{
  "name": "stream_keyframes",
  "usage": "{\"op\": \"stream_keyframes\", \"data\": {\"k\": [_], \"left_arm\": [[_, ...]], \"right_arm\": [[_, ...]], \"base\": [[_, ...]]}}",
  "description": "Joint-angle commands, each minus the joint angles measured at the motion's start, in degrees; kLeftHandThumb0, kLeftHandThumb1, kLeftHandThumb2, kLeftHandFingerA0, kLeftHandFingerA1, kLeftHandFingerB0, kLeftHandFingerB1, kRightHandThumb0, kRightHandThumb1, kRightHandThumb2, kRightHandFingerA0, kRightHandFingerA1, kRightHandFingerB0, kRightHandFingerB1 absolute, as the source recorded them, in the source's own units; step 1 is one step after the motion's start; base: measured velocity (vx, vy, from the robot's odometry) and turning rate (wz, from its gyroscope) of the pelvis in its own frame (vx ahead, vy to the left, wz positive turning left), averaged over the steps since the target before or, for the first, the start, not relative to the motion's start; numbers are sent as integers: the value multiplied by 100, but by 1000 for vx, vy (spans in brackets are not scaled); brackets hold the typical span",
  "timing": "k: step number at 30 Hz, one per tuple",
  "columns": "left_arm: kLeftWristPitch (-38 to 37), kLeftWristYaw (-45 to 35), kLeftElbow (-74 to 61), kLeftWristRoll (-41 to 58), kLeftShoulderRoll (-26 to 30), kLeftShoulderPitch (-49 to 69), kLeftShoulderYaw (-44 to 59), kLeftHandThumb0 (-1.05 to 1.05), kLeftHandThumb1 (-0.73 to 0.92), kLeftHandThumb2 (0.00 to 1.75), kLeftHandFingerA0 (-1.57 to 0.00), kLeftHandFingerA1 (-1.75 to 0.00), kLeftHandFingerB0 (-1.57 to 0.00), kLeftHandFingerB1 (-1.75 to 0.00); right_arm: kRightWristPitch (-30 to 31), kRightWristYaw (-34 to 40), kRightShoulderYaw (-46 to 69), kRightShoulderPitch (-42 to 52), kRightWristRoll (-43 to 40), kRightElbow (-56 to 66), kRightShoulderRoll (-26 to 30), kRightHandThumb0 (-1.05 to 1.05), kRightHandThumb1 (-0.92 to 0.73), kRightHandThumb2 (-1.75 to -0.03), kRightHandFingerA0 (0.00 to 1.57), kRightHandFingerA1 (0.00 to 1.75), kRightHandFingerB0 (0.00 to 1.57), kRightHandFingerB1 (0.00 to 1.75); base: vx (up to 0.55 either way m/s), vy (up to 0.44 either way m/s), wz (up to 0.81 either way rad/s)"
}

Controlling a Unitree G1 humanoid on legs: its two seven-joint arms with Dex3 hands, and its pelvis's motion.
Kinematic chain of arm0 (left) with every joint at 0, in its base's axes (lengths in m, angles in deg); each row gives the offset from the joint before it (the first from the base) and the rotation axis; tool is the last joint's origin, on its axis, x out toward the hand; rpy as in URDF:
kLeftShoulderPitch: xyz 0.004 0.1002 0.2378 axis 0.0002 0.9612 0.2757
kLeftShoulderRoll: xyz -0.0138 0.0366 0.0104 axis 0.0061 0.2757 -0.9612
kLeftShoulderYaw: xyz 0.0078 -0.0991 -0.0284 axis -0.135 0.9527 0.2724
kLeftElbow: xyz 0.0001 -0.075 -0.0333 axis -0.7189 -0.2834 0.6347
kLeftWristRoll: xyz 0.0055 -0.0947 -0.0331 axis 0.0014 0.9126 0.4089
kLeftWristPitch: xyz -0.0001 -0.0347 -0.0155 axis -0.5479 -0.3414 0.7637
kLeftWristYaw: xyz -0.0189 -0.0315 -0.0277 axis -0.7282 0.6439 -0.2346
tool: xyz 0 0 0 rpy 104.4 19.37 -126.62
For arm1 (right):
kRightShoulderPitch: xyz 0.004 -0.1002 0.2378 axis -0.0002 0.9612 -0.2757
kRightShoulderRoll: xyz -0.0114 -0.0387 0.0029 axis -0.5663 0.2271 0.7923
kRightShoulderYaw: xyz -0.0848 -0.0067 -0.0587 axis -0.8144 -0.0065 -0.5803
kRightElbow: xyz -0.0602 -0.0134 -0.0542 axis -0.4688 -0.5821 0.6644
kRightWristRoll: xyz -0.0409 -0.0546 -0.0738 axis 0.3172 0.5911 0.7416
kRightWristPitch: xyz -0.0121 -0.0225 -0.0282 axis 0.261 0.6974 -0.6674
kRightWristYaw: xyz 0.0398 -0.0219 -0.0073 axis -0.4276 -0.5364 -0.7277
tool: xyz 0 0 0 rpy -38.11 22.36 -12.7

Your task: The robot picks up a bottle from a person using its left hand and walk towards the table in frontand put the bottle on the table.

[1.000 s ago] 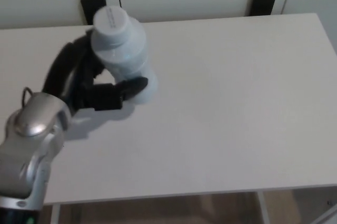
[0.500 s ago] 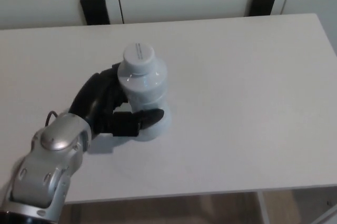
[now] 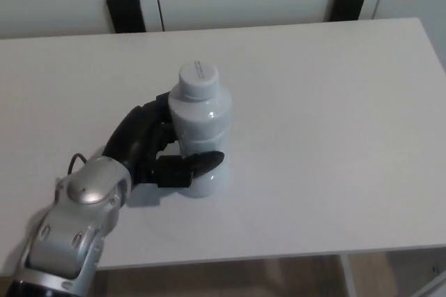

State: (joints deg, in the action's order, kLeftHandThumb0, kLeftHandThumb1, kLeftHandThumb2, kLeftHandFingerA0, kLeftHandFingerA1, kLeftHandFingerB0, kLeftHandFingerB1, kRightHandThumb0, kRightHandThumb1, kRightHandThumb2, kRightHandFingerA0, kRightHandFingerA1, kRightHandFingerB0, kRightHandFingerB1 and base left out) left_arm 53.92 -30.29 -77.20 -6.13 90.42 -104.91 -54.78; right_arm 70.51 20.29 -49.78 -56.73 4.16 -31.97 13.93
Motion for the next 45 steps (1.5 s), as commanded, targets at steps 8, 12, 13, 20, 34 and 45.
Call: {"op": "stream_keyframes", "data": {"k": [8, 12, 13, 20, 34, 45], "left_arm": [[-460, -847, 228, -436, 730, -539, -431, -84, 47, 87, 0, -2, 0, 0], [-440, -1057, 239, -452, 903, -628, -414, -83, 43, 84, 0, 0, 0, -1], [-450, -1078, 234, -466, 927, -624, -419, -83, 43, 84, 0, 0, 0, -1], [-740, -1533, 157, -298, 1322, -347, -219, -84, 45, 83, 0, 0, 0, -1], [-1404, -2526, -63, -18, 2447, 619, 477, -89, 51, 90, 0, 0, 0, 0], [-2588, -1779, -2215, 176, 1748, 3615, 1963, -58, 38, 69, -11, -41, -6, -21]], "right_arm": [[238, -364, -38, -210, 9, -11, 170, -41, -74, -63, 70, 52, 56, 44], [375, -393, -100, -332, 79, -43, 175, -41, -75, -63, 67, 53, 55, 43], [391, -399, -111, -339, 82, -52, 173, -41, -75, -63, 67, 53, 55, 43], [335, -332, -266, -253, 181, -35, 252, -44, -75, -63, 65, 54, 56, 43], [384, -350, -404, -90, 277, -33, 238, -45, -77, -64, 62, 53, 53, 41], [485, -459, -375, -190, 241, 118, 247, -42, -81, -64, 64, 58, 51, 45]], "base": [[0, 0, 0], [0, 0, 0], [0, 0, 0], [0, 0, 0], [0, 0, 0], [0, 0, 0]]}}
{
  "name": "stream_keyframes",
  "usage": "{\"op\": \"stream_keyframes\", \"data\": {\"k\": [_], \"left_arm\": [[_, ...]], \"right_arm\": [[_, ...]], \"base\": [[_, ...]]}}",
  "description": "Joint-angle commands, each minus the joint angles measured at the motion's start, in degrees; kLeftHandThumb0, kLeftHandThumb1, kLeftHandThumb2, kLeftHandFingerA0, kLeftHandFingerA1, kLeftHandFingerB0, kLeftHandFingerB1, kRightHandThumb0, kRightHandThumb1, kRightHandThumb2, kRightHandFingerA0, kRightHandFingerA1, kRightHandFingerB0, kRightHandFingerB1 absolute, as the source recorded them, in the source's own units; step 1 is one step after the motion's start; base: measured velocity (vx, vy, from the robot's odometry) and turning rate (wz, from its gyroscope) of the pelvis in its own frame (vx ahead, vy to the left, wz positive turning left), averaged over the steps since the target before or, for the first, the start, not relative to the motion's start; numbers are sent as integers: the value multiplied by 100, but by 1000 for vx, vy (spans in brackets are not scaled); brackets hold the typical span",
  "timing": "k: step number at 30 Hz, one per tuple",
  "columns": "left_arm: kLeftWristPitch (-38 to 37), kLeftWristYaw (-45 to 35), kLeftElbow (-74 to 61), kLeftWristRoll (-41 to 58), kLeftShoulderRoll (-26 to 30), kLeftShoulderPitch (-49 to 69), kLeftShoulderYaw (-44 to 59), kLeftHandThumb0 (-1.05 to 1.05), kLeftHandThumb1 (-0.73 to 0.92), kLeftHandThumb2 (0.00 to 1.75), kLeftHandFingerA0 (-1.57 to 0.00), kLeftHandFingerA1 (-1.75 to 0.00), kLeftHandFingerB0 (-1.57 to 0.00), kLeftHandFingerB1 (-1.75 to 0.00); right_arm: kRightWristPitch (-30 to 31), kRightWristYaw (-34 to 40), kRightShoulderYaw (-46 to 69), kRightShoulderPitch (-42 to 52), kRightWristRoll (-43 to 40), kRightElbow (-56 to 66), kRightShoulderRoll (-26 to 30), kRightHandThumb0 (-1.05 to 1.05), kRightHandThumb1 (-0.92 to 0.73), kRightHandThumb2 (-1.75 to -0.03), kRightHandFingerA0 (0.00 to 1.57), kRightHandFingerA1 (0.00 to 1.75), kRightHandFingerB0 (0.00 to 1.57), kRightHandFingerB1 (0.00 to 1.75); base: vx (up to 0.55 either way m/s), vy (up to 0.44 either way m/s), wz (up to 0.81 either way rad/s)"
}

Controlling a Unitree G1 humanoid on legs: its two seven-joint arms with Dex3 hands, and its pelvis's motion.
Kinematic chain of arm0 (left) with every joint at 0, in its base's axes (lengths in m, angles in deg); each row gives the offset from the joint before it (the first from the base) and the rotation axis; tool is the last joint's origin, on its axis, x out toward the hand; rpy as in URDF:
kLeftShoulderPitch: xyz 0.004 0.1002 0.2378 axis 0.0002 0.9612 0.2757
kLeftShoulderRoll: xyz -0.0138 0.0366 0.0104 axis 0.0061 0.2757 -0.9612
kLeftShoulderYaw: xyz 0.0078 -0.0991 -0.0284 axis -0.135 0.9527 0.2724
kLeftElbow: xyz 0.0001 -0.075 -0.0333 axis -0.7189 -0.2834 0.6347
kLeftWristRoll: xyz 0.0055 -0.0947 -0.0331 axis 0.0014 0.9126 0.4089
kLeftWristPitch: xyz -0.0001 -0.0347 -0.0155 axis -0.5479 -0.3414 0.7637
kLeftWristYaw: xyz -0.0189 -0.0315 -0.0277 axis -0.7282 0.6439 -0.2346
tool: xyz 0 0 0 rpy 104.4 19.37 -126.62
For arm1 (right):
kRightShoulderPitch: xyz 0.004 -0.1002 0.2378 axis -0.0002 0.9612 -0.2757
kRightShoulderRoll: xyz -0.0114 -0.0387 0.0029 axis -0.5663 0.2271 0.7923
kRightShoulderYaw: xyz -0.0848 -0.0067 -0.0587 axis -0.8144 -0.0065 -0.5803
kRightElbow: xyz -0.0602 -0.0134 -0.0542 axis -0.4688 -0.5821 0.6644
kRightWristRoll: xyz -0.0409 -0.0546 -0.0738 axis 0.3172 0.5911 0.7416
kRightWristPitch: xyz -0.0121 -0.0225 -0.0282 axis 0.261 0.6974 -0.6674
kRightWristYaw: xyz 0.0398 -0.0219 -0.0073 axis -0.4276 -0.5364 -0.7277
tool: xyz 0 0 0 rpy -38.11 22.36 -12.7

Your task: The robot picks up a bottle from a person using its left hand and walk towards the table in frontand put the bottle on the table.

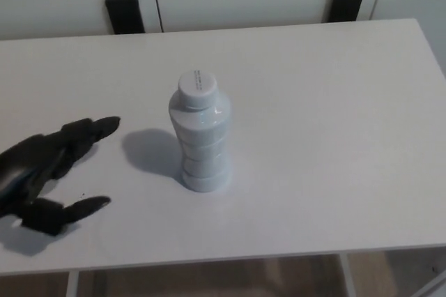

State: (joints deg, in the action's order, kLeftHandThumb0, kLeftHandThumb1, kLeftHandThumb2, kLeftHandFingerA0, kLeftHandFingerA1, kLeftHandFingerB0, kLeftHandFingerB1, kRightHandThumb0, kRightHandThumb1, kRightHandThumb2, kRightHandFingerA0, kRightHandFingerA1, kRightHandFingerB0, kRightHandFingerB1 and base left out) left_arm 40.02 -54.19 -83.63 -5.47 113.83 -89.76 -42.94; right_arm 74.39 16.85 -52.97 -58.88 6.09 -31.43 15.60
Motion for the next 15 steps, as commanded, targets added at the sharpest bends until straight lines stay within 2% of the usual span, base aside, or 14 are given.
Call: {"op": "stream_keyframes", "data": {"k": [1, 2, 3, 4, 8, 9, 11, 15], "left_arm": [[-1183, 601, -1607, 93, -621, 2121, 799, -58, 38, 69, -11, -41, -6, -21], [-1666, 419, -1889, 380, -909, 2807, 884, -42, 38, 63, -28, -42, -13, -34], [-2275, 197, -2221, 750, -1254, 3649, 979, -42, 38, 63, -28, -42, -13, -34], [-2559, -5, -2322, 961, -1391, 4042, 978, -37, 39, 61, -26, -41, -16, -34], [-2621, -127, -2396, 1001, -1501, 4202, 1012, -37, 39, 61, -26, -41, -16, -34], [-3254, -427, -2566, 925, -1530, 5338, 1050, -39, 40, 53, -29, -33, -30, -31], [-4145, -1151, -2146, 1300, -1533, 6052, 1087, -44, 41, 53, -33, -34, -33, -32], [-4200, -1162, -2155, 1313, -1542, 6109, 1084, -44, 41, 53, -33, -34, -33, -32]], "right_arm": [[100, -115, -58, 26, 45, 68, 81, -42, -81, -64, 64, 58, 51, 45], [68, -75, -61, 94, 45, 40, 42, -43, -79, -63, 68, 64, 56, 49], [28, -24, -64, 178, 45, 3, -7, -43, -79, -63, 68, 64, 56, 49], [53, 7, -70, 202, 53, -31, -40, -41, -80, -64, 69, 63, 56, 48], [68, 18, -75, 213, 54, -43, -55, -41, -80, -64, 69, 63, 56, 48], [76, -39, 50, 280, -73, -67, -50, -42, -76, -63, 66, 55, 55, 45], [63, -72, 167, 363, -181, -92, 6, -42, -75, -63, 68, 57, 55, 45], [63, -72, 173, 366, -177, -88, 6, -42, -75, -63, 68, 57, 55, 45]], "base": [[0, 0, 0], [0, 0, 0], [0, 0, 0], [0, 0, 0], [0, 0, 0], [0, 0, 0], [0, 0, 0], [0, 0, 0]]}}
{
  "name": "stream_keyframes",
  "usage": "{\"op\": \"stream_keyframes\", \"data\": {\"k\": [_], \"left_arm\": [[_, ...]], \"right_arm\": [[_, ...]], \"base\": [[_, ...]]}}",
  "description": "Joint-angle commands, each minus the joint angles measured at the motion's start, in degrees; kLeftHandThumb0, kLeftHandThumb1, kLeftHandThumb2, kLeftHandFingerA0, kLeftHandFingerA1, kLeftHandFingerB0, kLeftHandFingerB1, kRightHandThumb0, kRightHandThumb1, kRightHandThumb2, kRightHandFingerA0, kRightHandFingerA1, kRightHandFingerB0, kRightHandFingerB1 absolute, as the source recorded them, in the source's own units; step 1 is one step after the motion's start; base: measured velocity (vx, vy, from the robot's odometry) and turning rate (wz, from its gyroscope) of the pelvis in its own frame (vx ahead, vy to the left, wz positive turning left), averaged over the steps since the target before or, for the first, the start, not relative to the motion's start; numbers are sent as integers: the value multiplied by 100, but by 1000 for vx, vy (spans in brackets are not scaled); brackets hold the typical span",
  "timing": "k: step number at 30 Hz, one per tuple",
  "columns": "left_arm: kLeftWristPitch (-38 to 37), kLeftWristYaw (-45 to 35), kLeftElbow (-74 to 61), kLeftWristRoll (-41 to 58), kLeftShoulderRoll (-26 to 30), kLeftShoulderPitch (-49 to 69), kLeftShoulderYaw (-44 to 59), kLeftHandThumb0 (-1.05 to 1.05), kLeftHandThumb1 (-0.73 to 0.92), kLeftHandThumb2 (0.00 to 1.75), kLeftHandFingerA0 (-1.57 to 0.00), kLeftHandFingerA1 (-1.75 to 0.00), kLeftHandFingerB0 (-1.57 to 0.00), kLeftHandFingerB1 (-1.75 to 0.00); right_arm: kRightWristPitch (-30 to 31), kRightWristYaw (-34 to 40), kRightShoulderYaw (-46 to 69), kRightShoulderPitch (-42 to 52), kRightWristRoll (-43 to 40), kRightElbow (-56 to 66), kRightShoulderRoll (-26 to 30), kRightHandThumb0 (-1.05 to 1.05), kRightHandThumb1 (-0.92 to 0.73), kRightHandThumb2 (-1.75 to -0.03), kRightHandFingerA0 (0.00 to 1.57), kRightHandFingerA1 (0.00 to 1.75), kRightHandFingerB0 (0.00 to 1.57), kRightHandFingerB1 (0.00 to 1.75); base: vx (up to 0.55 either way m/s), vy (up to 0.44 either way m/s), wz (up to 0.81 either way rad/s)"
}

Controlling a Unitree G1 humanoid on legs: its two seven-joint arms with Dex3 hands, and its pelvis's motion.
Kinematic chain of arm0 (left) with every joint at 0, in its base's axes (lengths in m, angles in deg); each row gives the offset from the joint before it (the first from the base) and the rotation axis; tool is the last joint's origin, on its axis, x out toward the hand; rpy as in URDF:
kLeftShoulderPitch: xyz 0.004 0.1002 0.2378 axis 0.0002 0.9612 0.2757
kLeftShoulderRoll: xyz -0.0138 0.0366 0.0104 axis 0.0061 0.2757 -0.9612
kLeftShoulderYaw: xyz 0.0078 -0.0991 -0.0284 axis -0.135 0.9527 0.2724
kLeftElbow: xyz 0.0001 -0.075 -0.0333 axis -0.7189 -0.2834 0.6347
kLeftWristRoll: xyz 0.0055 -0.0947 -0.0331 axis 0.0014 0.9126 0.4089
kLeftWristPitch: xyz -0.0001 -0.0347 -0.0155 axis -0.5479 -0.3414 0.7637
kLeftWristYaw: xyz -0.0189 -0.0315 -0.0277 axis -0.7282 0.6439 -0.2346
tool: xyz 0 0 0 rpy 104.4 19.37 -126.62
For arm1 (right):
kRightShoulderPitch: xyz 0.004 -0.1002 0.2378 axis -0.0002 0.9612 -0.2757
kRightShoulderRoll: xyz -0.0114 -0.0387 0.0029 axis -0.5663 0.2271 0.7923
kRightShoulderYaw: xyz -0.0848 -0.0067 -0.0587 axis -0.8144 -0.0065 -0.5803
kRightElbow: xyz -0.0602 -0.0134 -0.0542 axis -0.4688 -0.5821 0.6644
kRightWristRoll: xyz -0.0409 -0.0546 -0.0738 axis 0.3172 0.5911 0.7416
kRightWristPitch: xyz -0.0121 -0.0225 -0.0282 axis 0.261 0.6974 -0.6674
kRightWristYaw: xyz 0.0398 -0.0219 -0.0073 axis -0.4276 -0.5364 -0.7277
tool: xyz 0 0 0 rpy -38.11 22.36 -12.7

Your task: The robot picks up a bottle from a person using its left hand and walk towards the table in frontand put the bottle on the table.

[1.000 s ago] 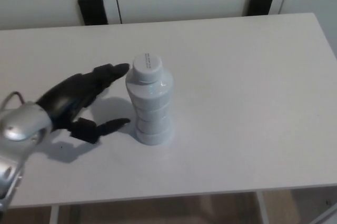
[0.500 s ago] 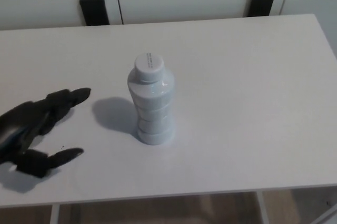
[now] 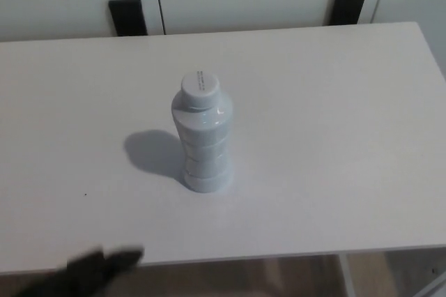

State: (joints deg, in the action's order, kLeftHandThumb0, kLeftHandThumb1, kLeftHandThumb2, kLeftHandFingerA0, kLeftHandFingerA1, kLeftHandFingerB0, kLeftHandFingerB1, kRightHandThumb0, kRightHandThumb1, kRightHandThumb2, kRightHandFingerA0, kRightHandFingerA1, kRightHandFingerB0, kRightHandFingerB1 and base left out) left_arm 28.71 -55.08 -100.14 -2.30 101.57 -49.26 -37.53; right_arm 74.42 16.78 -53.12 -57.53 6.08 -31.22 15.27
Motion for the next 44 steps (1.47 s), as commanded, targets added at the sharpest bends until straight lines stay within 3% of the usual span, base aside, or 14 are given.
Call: {"op": "stream_keyframes", "data": {"k": [1, 12, 14, 19, 26, 27, 30, 31, 32, 35, 36, 38, 39, 44], "left_arm": [[-3395, -1948, 517, 1420, -126, 2204, 741, -61, 45, 57, -34, -34, -42, -35], [-2790, -1845, 1256, 881, 347, 2409, 826, -46, 48, 55, -61, -45, -56, -40], [-2865, 1127, 2591, -1877, 2, 1337, 624, -32, 59, 58, -47, -40, -43, -36], [-1790, 3249, 3709, -3866, 562, 153, -250, -46, 63, 60, -37, -40, -34, -33], [-1332, 3066, 4624, -3261, 558, -928, -437, -39, 60, 58, -47, -57, -31, -33], [-622, 3060, 5784, -3073, 538, -2039, -685, -38, 65, 59, -68, -78, -29, -36], [-626, 3150, 6113, -3022, 561, -2260, -794, -38, 65, 59, -68, -78, -29, -36], [-374, 3426, 7266, -2888, 408, -2794, -896, -47, 54, 83, -49, -57, -23, -46], [-286, 3515, 7861, -2835, 345, -3036, -995, -40, 68, 60, -50, -49, -27, -36], [-362, 3509, 8131, -2809, 356, -3113, -1125, -40, 68, 60, -50, -49, -27, -36], [-566, 3078, 8126, -2610, 431, -3049, -1046, -28, 48, 97, -44, -66, -12, -50], [-713, 2931, 8263, -2498, 469, -3087, -1064, -28, 48, 97, -44, -66, -12, -50], [-719, 2760, 8409, -2350, 497, -3207, -978, -34, 73, 64, -50, -52, -28, -36], [-861, 2720, 8771, -2298, 539, -3354, -1055, -41, 58, 85, -49, -62, -25, -47]], "right_arm": [[70, -95, 229, 222, -225, -43, 81, -41, -78, -63, 67, 61, 54, 45], [84, -40, 255, 340, -166, -31, 59, -43, -78, -63, 65, 61, 53, 46], [90, 8, 218, 347, -109, -70, 44, -42, -77, -63, 65, 57, 55, 45], [89, 38, 236, 454, -143, -33, -57, -40, -78, -63, 69, 63, 55, 47], [197, 62, 262, 349, -142, -116, -118, -41, -79, -63, 73, 59, 56, 44], [151, 60, 234, 353, -124, -97, -176, -40, -81, -64, 69, 58, 54, 44], [145, 61, 233, 353, -120, -97, -183, -40, -81, -64, 69, 58, 54, 44], [154, 68, 242, 330, -139, -53, -227, -39, -79, -63, 66, 61, 55, 46], [154, 63, 255, 333, -157, -21, -235, -40, -79, -64, 65, 61, 55, 46], [148, 50, 271, 352, -171, -1, -220, -40, -79, -64, 65, 61, 55, 46], [134, 58, 276, 274, -156, -42, -177, -42, -77, -63, 66, 58, 53, 43], [127, 61, 278, 241, -149, -60, -159, -42, -77, -63, 66, 58, 53, 43], [93, 28, 306, 150, -173, -75, -171, -42, -72, -62, 68, 57, 57, 45], [11, -3, 300, 165, -163, -44, -180, -43, -73, -62, 66, 58, 56, 46]], "base": [[0, 0, 0], [0, 0, 0], [0, 0, 0], [0, 0, 0], [0, 0, 0], [0, 0, 0], [0, 0, 0], [0, 0, 0], [0, 0, 0], [0, 0, 0], [0, 0, 0], [0, 0, 0], [0, 0, 0], [0, 0, 0]]}}
